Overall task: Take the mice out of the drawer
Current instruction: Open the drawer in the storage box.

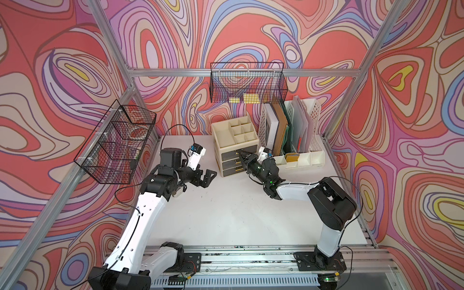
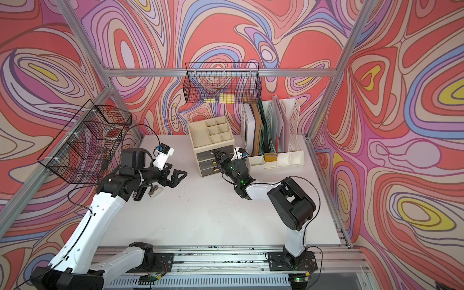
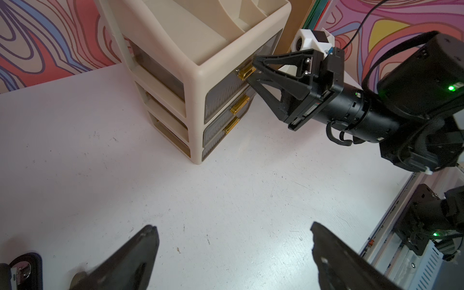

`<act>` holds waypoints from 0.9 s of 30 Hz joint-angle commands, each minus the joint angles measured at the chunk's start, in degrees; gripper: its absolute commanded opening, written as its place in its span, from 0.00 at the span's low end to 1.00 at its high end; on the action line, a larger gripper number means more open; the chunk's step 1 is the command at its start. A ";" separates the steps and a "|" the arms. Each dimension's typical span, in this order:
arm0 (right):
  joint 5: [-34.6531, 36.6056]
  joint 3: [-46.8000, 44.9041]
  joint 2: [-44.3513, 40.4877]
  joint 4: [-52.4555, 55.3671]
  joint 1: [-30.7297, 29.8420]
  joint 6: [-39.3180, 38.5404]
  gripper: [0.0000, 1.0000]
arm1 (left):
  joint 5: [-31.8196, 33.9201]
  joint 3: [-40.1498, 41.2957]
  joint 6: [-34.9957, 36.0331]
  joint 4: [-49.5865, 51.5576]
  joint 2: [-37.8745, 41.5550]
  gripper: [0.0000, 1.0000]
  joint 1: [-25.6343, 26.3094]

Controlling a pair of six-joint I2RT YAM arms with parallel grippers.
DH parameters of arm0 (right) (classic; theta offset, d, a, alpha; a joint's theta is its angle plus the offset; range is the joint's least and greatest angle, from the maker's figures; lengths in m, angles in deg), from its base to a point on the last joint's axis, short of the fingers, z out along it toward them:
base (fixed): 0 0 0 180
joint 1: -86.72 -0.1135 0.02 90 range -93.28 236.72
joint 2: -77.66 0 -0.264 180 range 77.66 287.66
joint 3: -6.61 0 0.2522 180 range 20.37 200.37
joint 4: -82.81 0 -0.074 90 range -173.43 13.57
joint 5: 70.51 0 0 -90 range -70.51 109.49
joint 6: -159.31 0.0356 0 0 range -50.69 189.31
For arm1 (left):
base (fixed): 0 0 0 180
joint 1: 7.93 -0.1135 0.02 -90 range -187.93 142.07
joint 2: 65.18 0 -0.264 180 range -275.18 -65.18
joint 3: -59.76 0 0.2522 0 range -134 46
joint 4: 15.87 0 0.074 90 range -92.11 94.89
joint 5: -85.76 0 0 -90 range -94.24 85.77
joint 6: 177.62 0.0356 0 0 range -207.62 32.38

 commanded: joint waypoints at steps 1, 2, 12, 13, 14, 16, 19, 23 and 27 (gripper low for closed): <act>1.61 1.56 0.64 -0.45 -0.30 0.52 0.32 | -0.51 0.49 -0.18 -0.75 0.33 0.99 0.10; 1.84 1.56 0.77 -0.64 -0.30 0.70 0.31 | -0.56 0.47 -0.13 -0.78 0.37 0.99 0.11; 3.26 0.96 0.88 -0.20 -0.19 2.45 0.25 | -1.22 0.55 0.10 -0.78 0.39 0.99 0.10; 3.44 0.60 0.82 -0.51 -0.16 2.66 0.23 | -1.32 0.58 0.10 -0.79 0.52 1.00 0.12; 3.56 0.23 0.57 -0.70 -0.16 2.82 0.22 | -1.18 0.50 0.08 -0.84 0.55 0.99 0.11; 3.64 -0.51 0.14 -0.77 -0.17 2.93 0.19 | -1.09 0.60 0.18 -0.80 0.54 0.99 0.07; 3.66 -1.54 -0.70 -0.84 -0.16 3.02 0.15 | -1.08 0.59 0.10 -0.86 0.54 0.99 0.05; 3.48 -3.12 -1.87 -0.85 -0.08 3.11 0.11 | -0.79 0.62 0.19 -0.86 0.63 0.99 0.12; 2.79 -4.96 -3.69 -0.24 -0.08 3.29 0.10 | -0.20 0.85 0.32 -1.03 0.63 0.99 0.11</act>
